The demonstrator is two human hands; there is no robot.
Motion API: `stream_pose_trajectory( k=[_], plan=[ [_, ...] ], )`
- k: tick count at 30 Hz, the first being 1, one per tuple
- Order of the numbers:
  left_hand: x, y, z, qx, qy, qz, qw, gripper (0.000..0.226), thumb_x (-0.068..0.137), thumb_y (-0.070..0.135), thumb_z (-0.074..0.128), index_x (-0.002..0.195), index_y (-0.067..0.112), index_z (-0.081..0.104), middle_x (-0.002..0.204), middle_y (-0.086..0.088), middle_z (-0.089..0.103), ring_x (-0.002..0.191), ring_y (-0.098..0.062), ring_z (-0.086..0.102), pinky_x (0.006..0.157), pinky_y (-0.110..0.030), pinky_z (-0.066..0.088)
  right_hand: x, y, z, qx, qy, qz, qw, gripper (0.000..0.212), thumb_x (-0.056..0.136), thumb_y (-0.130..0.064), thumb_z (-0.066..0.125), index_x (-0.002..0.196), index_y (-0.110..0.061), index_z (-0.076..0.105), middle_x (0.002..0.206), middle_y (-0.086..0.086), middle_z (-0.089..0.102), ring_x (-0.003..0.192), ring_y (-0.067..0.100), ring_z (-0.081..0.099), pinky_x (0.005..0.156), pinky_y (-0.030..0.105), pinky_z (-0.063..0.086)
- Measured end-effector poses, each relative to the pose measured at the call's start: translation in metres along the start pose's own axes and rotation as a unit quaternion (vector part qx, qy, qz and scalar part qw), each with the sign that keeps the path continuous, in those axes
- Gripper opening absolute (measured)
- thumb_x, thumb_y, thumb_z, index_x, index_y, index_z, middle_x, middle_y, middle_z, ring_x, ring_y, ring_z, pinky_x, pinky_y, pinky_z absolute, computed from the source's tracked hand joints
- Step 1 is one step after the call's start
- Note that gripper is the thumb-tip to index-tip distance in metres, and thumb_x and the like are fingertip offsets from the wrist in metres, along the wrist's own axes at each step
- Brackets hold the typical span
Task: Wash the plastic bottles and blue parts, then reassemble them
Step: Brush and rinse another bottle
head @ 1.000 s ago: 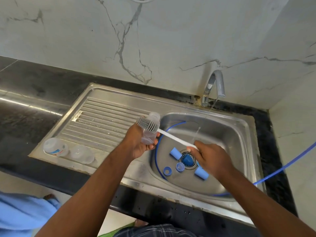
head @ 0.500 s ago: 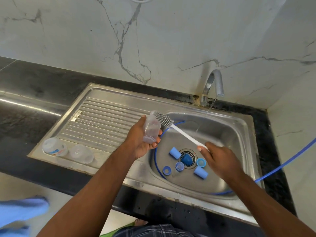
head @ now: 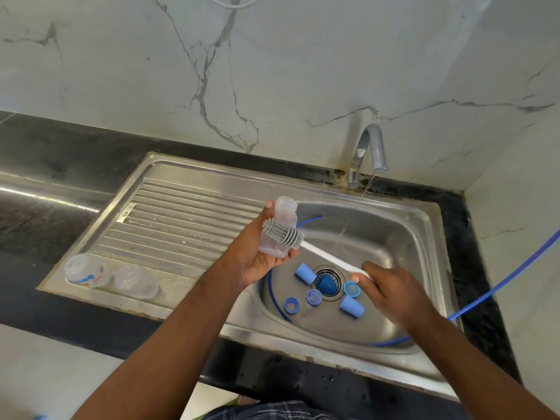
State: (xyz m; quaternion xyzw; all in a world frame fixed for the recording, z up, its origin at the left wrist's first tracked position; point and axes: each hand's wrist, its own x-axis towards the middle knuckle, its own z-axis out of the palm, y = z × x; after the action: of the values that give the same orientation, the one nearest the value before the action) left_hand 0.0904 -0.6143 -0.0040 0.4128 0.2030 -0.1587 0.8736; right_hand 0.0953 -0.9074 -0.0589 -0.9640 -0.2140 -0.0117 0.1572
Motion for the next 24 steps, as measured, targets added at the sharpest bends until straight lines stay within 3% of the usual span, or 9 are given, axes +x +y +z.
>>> stream_pose_trajectory(
  k=[5, 10, 14, 17, 20, 24],
  plan=[
    [0.004, 0.000, -0.005, 0.038, 0.061, 0.001, 0.997, 0.047, 0.103, 0.048, 0.046, 0.126, 0.010, 0.060, 0.109, -0.017, 0.069, 0.092, -0.030, 0.069, 0.077, -0.047, 0.058, 0.001, -0.004, 0.000, -0.021, -0.002, 0.025, 0.999, 0.049, 0.094, -0.068, 0.027, 0.073, -0.024, 0.036, 0.044, -0.007, 0.028, 0.046, 0.024, 0.037, 0.047, 0.030, 0.030],
    [0.002, -0.001, 0.001, 0.049, 0.093, -0.003, 0.994, 0.054, 0.105, 0.053, 0.037, 0.118, 0.008, 0.062, 0.092, -0.016, 0.070, 0.073, -0.024, 0.065, 0.067, -0.037, 0.055, 0.006, -0.009, -0.004, -0.018, -0.008, 0.039, 0.999, 0.060, 0.091, -0.074, 0.020, 0.076, -0.020, 0.040, 0.048, -0.005, 0.035, 0.057, 0.035, 0.054, 0.051, 0.034, 0.033],
    [0.001, 0.000, -0.001, 0.037, 0.094, -0.014, 0.995, 0.053, 0.105, 0.054, 0.035, 0.115, 0.009, 0.061, 0.090, -0.016, 0.067, 0.073, -0.024, 0.062, 0.065, -0.035, 0.051, 0.004, -0.014, -0.006, -0.023, -0.023, -0.003, 0.999, 0.067, 0.089, -0.082, 0.011, 0.076, -0.023, 0.040, 0.050, -0.004, 0.041, 0.055, 0.032, 0.054, 0.050, 0.032, 0.032],
    [0.003, -0.001, -0.005, 0.045, 0.095, -0.008, 0.994, 0.058, 0.105, 0.055, 0.033, 0.122, 0.006, 0.061, 0.091, -0.017, 0.068, 0.070, -0.023, 0.064, 0.059, -0.032, 0.055, 0.005, -0.011, -0.007, -0.004, -0.008, 0.054, 0.998, 0.063, 0.093, -0.076, 0.019, 0.076, -0.020, 0.041, 0.047, -0.005, 0.036, 0.054, 0.032, 0.053, 0.049, 0.035, 0.037],
    [0.002, 0.000, -0.008, 0.029, 0.097, -0.009, 0.995, 0.055, 0.105, 0.055, 0.035, 0.116, 0.008, 0.062, 0.091, -0.016, 0.069, 0.071, -0.023, 0.065, 0.060, -0.033, 0.054, 0.000, -0.011, -0.005, 0.010, -0.028, 0.026, 0.999, 0.060, 0.093, -0.078, 0.016, 0.075, -0.025, 0.037, 0.048, -0.005, 0.035, 0.051, 0.029, 0.050, 0.049, 0.034, 0.039],
    [0.000, -0.003, -0.009, 0.037, 0.079, -0.011, 0.996, 0.062, 0.105, 0.057, 0.032, 0.122, 0.004, 0.060, 0.084, -0.016, 0.071, 0.067, -0.021, 0.065, 0.057, -0.030, 0.056, -0.001, -0.010, -0.005, 0.008, -0.015, 0.060, 0.998, 0.060, 0.090, -0.074, 0.022, 0.075, -0.020, 0.042, 0.048, -0.004, 0.038, 0.052, 0.026, 0.046, 0.052, 0.037, 0.039]
  ],
)
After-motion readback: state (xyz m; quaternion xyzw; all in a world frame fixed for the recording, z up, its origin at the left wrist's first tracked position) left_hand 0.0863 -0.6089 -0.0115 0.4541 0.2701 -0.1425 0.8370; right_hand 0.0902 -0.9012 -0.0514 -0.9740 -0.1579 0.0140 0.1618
